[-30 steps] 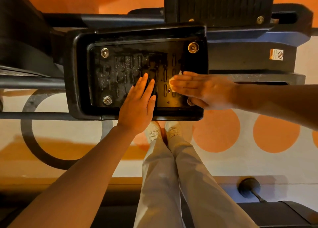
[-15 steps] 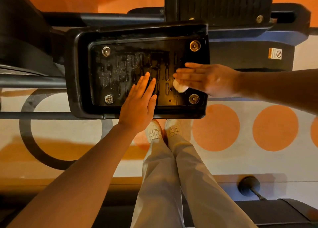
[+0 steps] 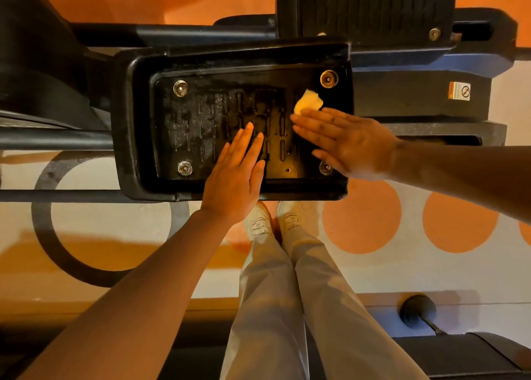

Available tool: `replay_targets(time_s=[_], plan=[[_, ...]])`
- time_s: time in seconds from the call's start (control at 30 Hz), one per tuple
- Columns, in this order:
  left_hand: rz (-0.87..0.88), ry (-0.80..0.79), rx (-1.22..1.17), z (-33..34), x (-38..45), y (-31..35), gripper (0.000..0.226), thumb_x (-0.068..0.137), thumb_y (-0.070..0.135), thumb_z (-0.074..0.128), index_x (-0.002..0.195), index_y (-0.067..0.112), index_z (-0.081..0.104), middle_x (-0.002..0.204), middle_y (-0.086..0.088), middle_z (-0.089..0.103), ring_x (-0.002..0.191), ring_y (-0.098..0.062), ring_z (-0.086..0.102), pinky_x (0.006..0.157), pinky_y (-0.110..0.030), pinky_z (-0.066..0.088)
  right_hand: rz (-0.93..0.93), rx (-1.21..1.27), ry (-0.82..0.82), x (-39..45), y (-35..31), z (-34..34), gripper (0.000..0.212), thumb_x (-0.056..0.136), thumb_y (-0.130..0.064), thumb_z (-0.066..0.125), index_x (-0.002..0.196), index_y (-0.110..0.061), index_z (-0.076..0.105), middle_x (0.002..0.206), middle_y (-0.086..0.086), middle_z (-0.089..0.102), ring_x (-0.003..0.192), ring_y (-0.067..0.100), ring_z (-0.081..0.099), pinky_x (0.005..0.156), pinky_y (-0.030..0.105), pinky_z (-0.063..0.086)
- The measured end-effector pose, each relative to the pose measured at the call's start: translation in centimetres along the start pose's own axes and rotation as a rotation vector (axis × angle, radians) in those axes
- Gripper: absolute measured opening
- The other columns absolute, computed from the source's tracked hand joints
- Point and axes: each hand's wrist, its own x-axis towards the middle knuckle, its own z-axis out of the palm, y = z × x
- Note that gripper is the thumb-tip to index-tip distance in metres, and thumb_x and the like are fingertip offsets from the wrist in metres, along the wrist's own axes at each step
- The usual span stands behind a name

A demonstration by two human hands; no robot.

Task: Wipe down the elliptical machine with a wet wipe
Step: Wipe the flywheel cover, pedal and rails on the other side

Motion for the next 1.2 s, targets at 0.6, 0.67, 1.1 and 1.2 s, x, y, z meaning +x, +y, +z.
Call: replay_targets(time_s=[0.6,0.67,1.1,1.2], plan=[[0.007,0.008,-0.007,0.2,-0.2,-0.2,0.061,0.103,0.044,0.012,0.155,0.016,0.024,0.165,-0.003,0.011,0.152,-0.017,0.005,0.122,-0.030,0.001,0.385,0.110,0.081,4.3,0.3,-0.8,0.065,0.100,-0.041,0.007,0.155,-0.006,0.011,0.163,0.012,0.006,0.150,0.025,0.003,0.121,0.039,-0.001],[0.007,-0.001,-0.009,0.2,-0.2,-0.2,0.061,0.102,0.045,0.011,0.155,0.016,0.023,0.165,-0.002,0.011,0.152,-0.017,0.004,0.121,-0.029,0.001,0.409,0.242,0.138,4.0,-0.7,-0.6,0.061,0.102,-0.037,0.014,0.154,-0.005,0.015,0.162,0.012,0.009,0.150,0.026,0.005,0.122,0.039,0.002],[0.045,-0.037,0.100,-0.9,-0.4,-2.3,0.059,0.104,0.042,0.018,0.155,0.013,0.027,0.164,-0.004,0.016,0.152,-0.020,0.005,0.122,-0.036,0.007,0.494,0.237,0.387,5.4,-0.8,0.6,0.055,0.092,0.006,0.055,0.144,-0.003,0.041,0.151,0.017,0.038,0.143,0.033,0.030,0.119,0.041,0.010],[0.055,-0.068,0.119,-1.4,-0.3,-2.7,0.061,0.103,0.043,0.016,0.155,0.013,0.026,0.164,-0.003,0.015,0.152,-0.020,0.007,0.122,-0.036,0.006,0.456,0.257,0.388,7.3,-1.1,0.4,0.056,0.093,0.008,0.050,0.146,-0.004,0.038,0.153,0.016,0.035,0.145,0.031,0.027,0.119,0.037,0.008]])
